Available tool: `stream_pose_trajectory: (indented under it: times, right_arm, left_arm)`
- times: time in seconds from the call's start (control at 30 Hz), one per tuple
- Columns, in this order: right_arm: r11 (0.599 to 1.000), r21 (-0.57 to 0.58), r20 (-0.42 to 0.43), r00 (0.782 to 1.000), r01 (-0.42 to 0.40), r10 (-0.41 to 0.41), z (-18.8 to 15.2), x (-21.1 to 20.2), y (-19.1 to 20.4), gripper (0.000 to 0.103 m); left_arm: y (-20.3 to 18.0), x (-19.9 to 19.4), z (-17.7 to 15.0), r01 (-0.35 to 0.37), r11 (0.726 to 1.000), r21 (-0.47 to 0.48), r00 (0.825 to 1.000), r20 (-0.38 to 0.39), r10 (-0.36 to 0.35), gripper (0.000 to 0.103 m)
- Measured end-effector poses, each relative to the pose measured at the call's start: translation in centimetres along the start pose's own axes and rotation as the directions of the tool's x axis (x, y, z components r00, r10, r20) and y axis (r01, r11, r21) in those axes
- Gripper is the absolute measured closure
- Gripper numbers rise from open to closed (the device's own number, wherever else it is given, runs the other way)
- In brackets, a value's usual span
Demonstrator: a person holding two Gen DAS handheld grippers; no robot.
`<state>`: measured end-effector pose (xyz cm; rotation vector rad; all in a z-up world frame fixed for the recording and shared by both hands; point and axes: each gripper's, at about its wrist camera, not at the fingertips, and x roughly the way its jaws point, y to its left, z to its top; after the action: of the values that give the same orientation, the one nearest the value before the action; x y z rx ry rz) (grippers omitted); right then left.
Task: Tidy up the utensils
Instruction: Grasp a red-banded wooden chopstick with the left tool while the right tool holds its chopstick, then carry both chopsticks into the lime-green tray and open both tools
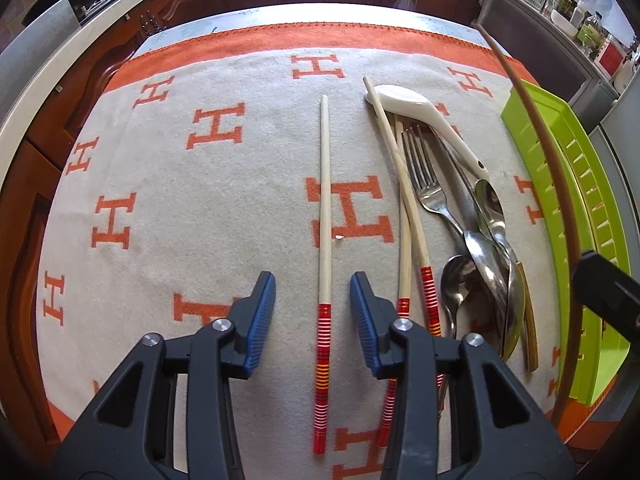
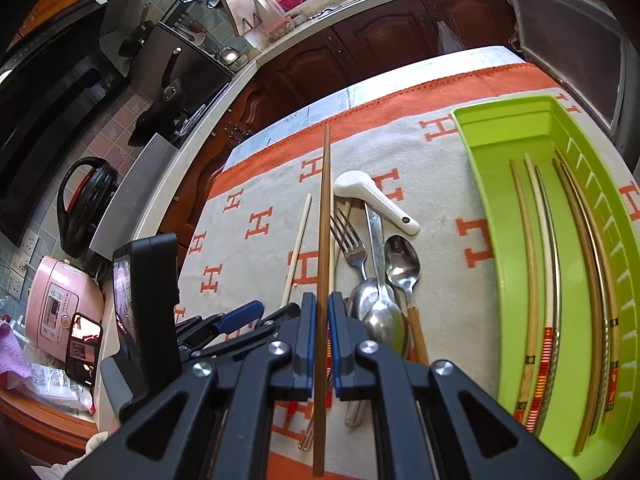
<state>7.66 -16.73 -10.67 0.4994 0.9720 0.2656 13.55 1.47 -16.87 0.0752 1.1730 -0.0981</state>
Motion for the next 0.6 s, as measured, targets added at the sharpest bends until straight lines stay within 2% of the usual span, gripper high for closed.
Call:
stream_pose_trajectory:
  times: [0.1, 0.17, 0.3, 0.43, 0.6]
  right_arm:
    - [1.000, 0.008, 0.007, 1.000, -0.010, 0.009, -0.4, -0.7, -0.5, 0.097]
    - [1.000, 0.014, 0.012, 1.000, -0.016, 0.016, -0.5, -1.1, -0.8, 0.097]
    - [1.000, 0.018, 0.026, 0.999, -0.024, 0.024, -0.9, -2.3, -1.3, 0.097]
    - [0.999, 0.023, 0.040, 0.999, -0.023, 0.023, -1.0, -3.6, -2.0, 0.097]
    - [1.000, 0.029, 0.069, 0.998, 0.000, -0.002, -1.0, -5.8, -3.3, 0.097]
  left_arm:
    - [-0.6, -0.3, -0.1, 0.012, 1.000, 0.001, 1.000, 0.001, -0.012, 0.096]
    - [-0.9, -0.4, -0.3, 0.017, 1.000, -0.003, 1.000, -0.005, -0.017, 0.099]
    - [-1.1, -1.0, -0.8, 0.028, 0.999, -0.022, 0.999, -0.015, -0.029, 0.099]
    - [-1.7, -2.9, -1.5, 0.033, 0.999, -0.018, 0.999, 0.012, -0.033, 0.099]
    - [-3.5, -6.6, -1.6, 0.128, 0.992, -0.008, 0.991, 0.025, -0.128, 0.099]
